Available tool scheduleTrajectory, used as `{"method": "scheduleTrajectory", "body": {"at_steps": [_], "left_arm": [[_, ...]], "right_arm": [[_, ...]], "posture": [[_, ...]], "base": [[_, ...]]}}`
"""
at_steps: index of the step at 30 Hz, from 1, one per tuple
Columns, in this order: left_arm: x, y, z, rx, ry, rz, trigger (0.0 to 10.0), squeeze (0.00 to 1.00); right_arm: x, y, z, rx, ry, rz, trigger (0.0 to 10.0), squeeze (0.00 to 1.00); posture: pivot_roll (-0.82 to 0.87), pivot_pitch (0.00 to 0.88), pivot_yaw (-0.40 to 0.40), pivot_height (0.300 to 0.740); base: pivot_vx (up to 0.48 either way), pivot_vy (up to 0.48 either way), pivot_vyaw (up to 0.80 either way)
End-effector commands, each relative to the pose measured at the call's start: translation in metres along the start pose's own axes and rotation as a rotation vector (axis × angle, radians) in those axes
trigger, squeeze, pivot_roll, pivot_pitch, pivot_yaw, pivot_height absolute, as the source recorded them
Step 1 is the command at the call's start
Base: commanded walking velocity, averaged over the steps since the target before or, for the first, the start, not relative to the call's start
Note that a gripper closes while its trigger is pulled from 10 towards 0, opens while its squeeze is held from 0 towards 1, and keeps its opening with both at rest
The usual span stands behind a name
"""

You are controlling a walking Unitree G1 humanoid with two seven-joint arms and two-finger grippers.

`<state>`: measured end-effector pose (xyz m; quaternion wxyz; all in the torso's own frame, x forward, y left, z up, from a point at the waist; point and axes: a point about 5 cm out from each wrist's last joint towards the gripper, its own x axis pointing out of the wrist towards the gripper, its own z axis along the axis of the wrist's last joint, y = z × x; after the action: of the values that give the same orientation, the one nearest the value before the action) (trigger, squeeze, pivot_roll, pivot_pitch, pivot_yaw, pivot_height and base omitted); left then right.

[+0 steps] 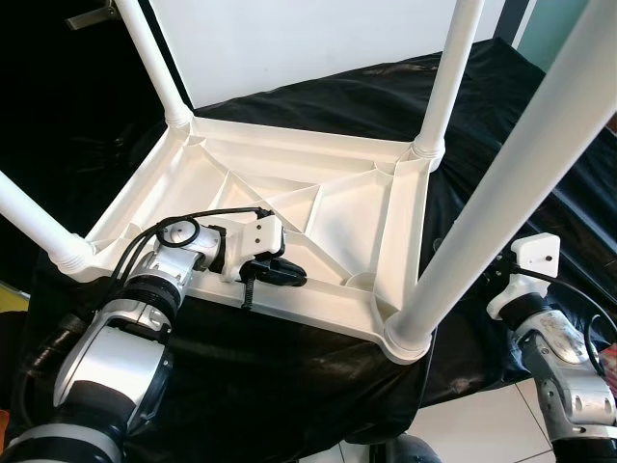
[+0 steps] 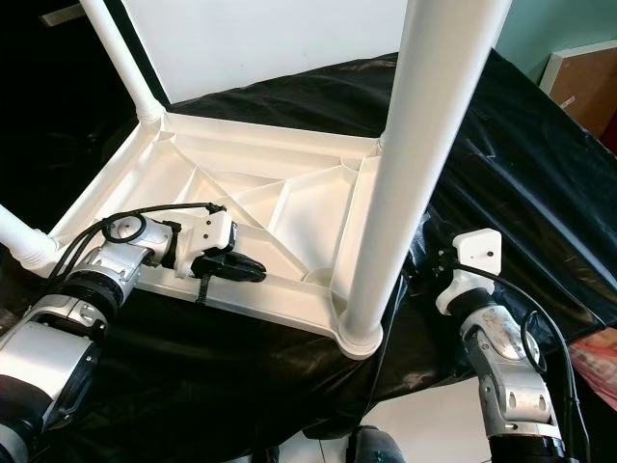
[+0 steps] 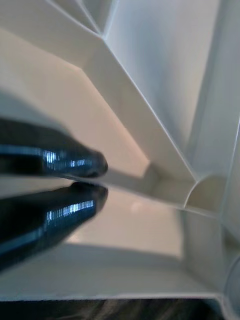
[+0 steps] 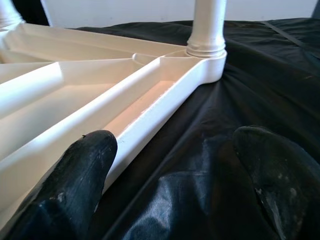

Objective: Building children table

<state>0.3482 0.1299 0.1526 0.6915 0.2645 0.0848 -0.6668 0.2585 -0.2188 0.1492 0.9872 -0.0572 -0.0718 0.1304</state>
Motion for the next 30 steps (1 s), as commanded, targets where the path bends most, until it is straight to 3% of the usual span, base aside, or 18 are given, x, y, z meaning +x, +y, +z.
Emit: {"method": "scheduleTrajectory", "body": {"at_steps": [1, 4, 5, 11, 16, 18, 20, 23, 24, 25, 26, 30], "left_arm": [[-0.006, 0.014, -0.007, -0.054, -0.013, 0.363, 10.0, 1.00], [-0.013, 0.012, -0.002, -0.045, -0.071, 0.326, 10.0, 1.00], [-0.016, 0.010, -0.001, -0.052, -0.094, 0.308, 10.0, 0.00], [-0.025, 0.004, 0.004, -0.064, -0.168, 0.257, 10.0, 0.00], [-0.036, -0.021, 0.009, -0.027, -0.193, 0.168, 10.0, 0.00], [-0.036, -0.021, 0.009, -0.027, -0.193, 0.168, 10.0, 0.00], [-0.040, -0.034, 0.011, -0.030, -0.183, 0.119, 10.0, 0.00], [-0.042, -0.039, 0.012, -0.034, -0.179, 0.099, 10.0, 0.00], [-0.044, -0.047, 0.014, -0.040, -0.180, 0.067, 10.0, 0.00], [-0.044, -0.047, 0.014, -0.040, -0.180, 0.067, 10.0, 0.00], [-0.045, -0.057, 0.018, -0.046, -0.176, 0.022, 10.0, 0.00], [-0.044, -0.066, 0.024, -0.045, -0.181, -0.015, 10.0, 0.00]], "right_arm": [[-0.004, -0.001, 0.000, 0.013, 0.009, 0.011, 10.0, 0.00], [-0.010, -0.004, 0.003, 0.017, 0.006, 0.032, 10.0, 0.00], [-0.012, -0.005, 0.005, 0.014, 0.004, 0.039, 10.0, 0.00], [-0.019, -0.008, 0.009, -0.001, 0.002, 0.064, 10.0, 0.00], [-0.038, -0.003, 0.010, 0.031, 0.030, 0.191, 10.0, 0.00], [-0.038, -0.003, 0.010, 0.031, 0.030, 0.191, 10.0, 0.00], [-0.047, 0.000, 0.012, 0.070, 0.058, 0.264, 10.0, 0.00], [-0.051, 0.002, 0.013, 0.088, 0.082, 0.316, 10.0, 0.00], [-0.054, 0.006, 0.014, 0.079, 0.114, 0.399, 10.0, 0.00], [-0.054, 0.006, 0.014, 0.079, 0.114, 0.399, 10.0, 0.00], [-0.058, 0.014, 0.016, 0.081, 0.165, 0.534, 10.0, 0.00], [-0.063, 0.019, 0.021, 0.072, 0.204, 0.642, 10.0, 0.00]], "posture": [[-0.08, 0.169, 0.054, 0.740], [-0.08, 0.176, 0.044, 0.740], [-0.08, 0.176, 0.043, 0.740], [-0.08, 0.184, 0.037, 0.740], [-0.08, 0.195, 0.030, 0.740], [-0.08, 0.195, 0.030, 0.740], [-0.07, 0.200, 0.029, 0.740], [-0.07, 0.201, 0.031, 0.740], [-0.08, 0.203, 0.036, 0.740], [-0.08, 0.203, 0.036, 0.740], [-0.07, 0.203, 0.031, 0.740], [-0.07, 0.206, 0.030, 0.740]], "base": [[0.000, 0.000, 0.00], [0.000, 0.000, 0.00], [0.000, 0.000, 0.00], [0.000, 0.000, 0.00], [0.000, 0.000, 0.00], [0.000, 0.000, 0.00], [0.000, 0.000, 0.00], [0.000, 0.000, 0.00], [0.000, 0.000, 0.00], [0.000, 0.000, 0.00], [0.000, 0.000, 0.00], [0.000, 0.000, 0.00]]}}
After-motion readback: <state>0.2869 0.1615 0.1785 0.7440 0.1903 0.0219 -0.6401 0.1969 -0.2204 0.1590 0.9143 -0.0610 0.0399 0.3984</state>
